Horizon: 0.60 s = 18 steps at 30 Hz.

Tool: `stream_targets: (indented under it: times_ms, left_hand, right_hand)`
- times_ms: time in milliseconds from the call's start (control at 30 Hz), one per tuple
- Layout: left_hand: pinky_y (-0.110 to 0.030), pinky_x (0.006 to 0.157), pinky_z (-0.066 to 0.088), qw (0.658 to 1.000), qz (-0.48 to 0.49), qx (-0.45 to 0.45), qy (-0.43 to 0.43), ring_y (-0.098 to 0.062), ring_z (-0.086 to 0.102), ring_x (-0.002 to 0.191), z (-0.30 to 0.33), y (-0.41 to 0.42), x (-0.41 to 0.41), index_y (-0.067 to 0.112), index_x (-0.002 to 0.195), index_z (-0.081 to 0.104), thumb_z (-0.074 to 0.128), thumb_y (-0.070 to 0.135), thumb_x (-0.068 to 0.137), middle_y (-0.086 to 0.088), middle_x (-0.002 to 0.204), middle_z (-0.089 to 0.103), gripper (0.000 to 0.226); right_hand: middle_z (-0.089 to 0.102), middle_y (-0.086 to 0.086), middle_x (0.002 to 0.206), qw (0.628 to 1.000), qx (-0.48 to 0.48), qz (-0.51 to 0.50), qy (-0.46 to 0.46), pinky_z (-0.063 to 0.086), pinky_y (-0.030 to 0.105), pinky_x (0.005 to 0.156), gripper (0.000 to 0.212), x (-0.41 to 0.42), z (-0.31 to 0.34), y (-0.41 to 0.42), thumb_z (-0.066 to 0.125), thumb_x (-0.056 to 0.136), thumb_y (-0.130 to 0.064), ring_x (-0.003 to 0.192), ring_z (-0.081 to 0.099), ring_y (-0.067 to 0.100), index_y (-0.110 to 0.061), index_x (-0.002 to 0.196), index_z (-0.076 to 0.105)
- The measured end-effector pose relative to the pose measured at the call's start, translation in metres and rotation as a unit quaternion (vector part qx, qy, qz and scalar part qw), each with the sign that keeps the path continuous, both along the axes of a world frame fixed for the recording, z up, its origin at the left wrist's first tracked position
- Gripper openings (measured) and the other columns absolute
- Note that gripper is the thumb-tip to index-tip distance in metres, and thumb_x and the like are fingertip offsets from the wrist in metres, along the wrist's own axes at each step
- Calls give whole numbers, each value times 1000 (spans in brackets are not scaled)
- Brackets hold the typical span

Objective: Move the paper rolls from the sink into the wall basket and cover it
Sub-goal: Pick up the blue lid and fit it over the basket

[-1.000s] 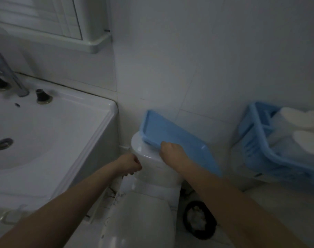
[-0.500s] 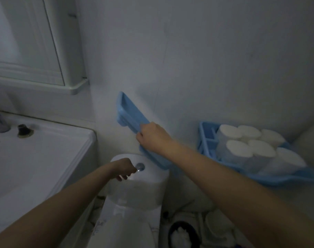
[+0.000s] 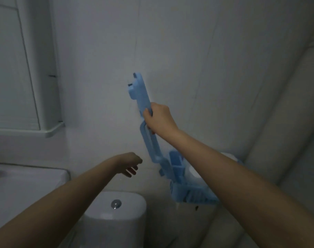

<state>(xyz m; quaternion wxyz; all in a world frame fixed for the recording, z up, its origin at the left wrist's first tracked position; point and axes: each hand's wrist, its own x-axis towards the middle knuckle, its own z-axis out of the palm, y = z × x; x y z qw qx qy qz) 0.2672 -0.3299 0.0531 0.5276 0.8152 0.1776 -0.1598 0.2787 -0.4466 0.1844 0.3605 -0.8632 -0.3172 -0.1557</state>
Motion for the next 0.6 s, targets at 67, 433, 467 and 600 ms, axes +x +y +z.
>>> stream_targets:
  times_ms: [67,433,467,600]
  left_hand:
    - [-40,86,49,1000,6,-23,-3,-29,57,90,9,-14,5,2,138,36,45,26,97,-17,115,52,48]
    - [-54,100,40,938,103,-318,88,-41,50,125,19,-103,10,0,145,19,39,35,99,-25,140,43,62]
    - [-53,102,40,927,112,-344,97,-41,49,126,18,-112,11,0,146,17,38,38,99,-25,142,41,63]
    - [-51,89,42,954,130,-255,90,-37,55,109,20,-132,17,-3,142,27,39,35,99,-25,139,42,59]
  right_hand:
    - [57,15,71,999,49,-10,10,51,27,38,24,3,11,-15,44,96,-16,45,59,20,-5,75,49]
    - [52,7,53,958,257,-71,109,39,13,31,22,21,40,-87,41,96,-15,28,46,7,-6,80,52]
    - [52,7,52,955,265,-75,109,38,13,31,21,23,40,-93,41,96,-15,26,45,5,-5,82,52]
    - [53,6,53,949,286,-87,96,38,13,32,20,32,43,-119,41,97,-17,25,44,2,-5,85,52]
